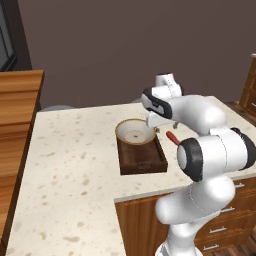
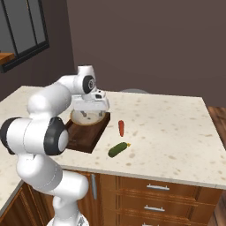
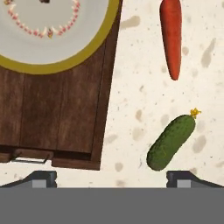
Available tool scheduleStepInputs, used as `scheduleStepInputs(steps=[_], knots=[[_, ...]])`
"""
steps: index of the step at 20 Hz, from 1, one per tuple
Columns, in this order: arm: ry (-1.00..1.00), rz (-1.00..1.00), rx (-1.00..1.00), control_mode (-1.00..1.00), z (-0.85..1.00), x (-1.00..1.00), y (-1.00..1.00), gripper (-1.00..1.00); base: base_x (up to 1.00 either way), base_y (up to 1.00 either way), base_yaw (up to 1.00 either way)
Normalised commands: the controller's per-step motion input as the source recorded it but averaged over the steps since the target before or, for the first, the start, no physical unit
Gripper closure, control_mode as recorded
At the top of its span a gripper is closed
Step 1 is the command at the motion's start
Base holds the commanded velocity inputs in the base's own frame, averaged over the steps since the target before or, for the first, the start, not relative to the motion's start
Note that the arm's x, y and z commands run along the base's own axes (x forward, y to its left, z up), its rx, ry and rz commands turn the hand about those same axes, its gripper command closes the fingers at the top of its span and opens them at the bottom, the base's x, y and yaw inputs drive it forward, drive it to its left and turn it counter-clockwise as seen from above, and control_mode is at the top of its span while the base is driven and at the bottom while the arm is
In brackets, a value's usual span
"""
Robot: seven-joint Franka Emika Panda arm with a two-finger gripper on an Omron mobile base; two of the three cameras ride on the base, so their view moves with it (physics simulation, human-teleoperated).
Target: Place the two vegetables and bowl onto the tray for setting up a vegetable dip station.
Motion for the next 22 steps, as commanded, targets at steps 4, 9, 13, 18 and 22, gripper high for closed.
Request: scheduleStepInputs(steps=[4,9,13,18,22], knots=[[0.13,-0.01,0.00,-1.00,0.01,-0.06,-0.49,-1.00,0.00,0.00,0.00],[0.15,-0.13,0.03,-1.00,0.00,-0.15,-0.39,-1.00,0.00,0.00,0.00],[0.08,-0.14,0.04,-1.00,-0.02,-0.24,-0.40,-1.00,0.00,0.00,0.00],[0.00,-0.18,0.05,-1.00,-0.12,-0.26,-0.33,-1.00,0.00,0.00,0.00],[0.00,-0.28,0.01,-1.00,-0.17,-0.27,-0.19,-1.00,0.00,0.00,0.00]])
